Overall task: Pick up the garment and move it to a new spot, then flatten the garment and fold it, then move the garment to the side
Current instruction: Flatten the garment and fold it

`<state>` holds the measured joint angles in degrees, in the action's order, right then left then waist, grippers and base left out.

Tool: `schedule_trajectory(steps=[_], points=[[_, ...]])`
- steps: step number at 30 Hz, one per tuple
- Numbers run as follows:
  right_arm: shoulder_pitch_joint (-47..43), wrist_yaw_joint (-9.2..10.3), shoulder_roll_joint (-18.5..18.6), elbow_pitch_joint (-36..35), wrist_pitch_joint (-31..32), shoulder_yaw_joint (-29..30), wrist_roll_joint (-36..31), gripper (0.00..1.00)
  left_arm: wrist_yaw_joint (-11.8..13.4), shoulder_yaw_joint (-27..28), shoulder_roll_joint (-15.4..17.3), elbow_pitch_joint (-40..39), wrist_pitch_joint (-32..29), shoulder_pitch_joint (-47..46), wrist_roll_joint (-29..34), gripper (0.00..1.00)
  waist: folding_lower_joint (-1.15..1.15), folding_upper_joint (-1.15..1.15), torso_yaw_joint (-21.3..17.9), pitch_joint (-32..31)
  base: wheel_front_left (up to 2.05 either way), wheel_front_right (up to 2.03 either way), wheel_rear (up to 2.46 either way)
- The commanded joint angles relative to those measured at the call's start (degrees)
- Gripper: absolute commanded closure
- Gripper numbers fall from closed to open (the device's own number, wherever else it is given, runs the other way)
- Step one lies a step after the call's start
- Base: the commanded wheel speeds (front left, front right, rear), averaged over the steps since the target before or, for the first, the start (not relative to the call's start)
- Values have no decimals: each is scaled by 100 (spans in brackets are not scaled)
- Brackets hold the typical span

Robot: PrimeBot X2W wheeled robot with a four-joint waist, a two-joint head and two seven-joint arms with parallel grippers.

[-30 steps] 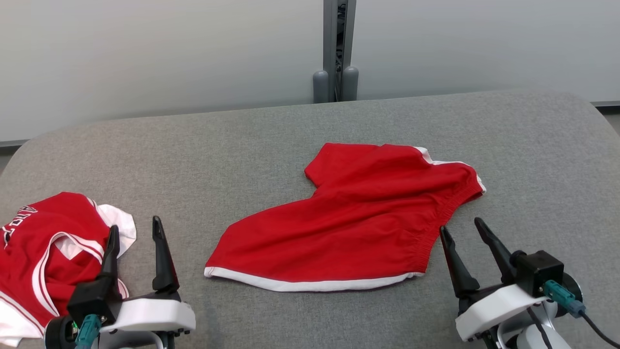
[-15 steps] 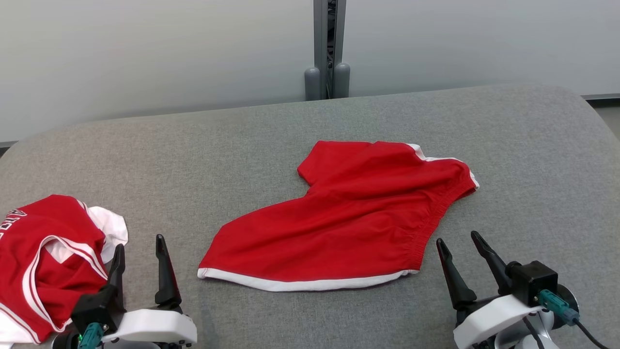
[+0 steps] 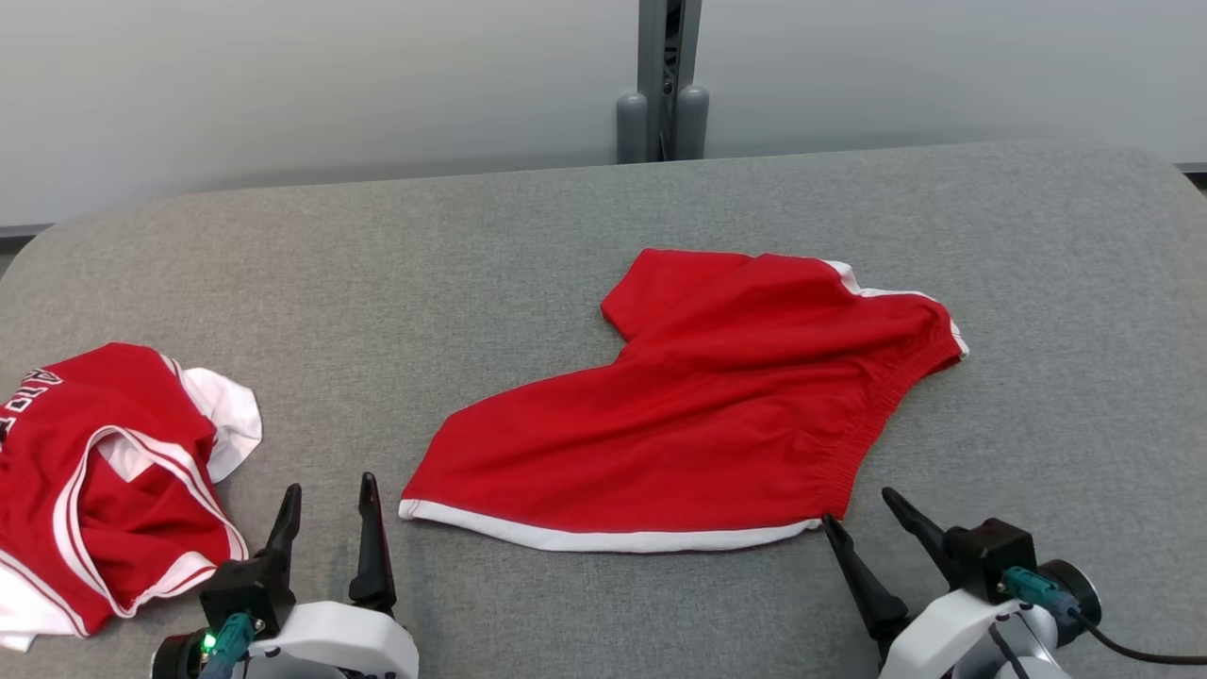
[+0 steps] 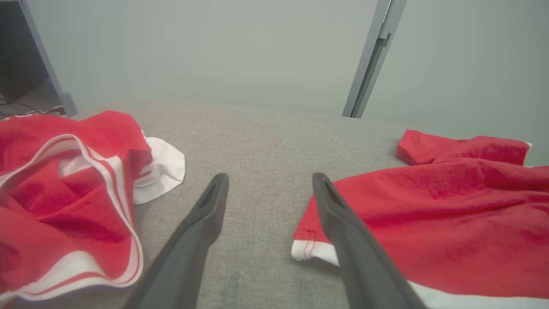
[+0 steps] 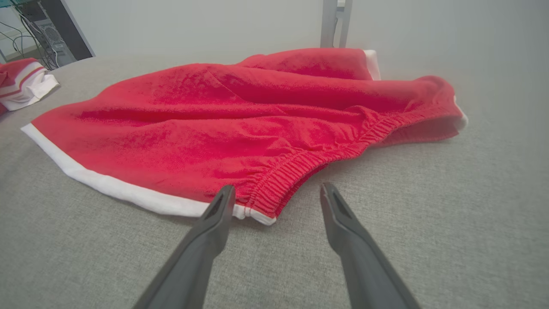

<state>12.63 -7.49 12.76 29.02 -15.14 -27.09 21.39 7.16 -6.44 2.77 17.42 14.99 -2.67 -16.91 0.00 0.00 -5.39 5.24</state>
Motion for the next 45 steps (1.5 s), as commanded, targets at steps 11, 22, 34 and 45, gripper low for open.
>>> schedule_trajectory(steps=[11,22,34,45], points=[[390,-1,357,329,-5,-920,492,0,-106,-83,24,271,25,-191,87,0,0,0,218,165,0,0,0],[606,-1,387,581,-5,-1195,769,0,-106,-150,24,339,25,-269,68,0,0,0,277,258,0,0,0],[749,-1,508,664,-5,-1611,1204,100,-131,-233,24,450,25,-280,31,0,0,0,216,235,0,0,0],[859,-1,779,616,-5,-1745,1486,100,-436,-497,24,1086,25,-409,-69,0,0,0,137,210,0,0,0]])
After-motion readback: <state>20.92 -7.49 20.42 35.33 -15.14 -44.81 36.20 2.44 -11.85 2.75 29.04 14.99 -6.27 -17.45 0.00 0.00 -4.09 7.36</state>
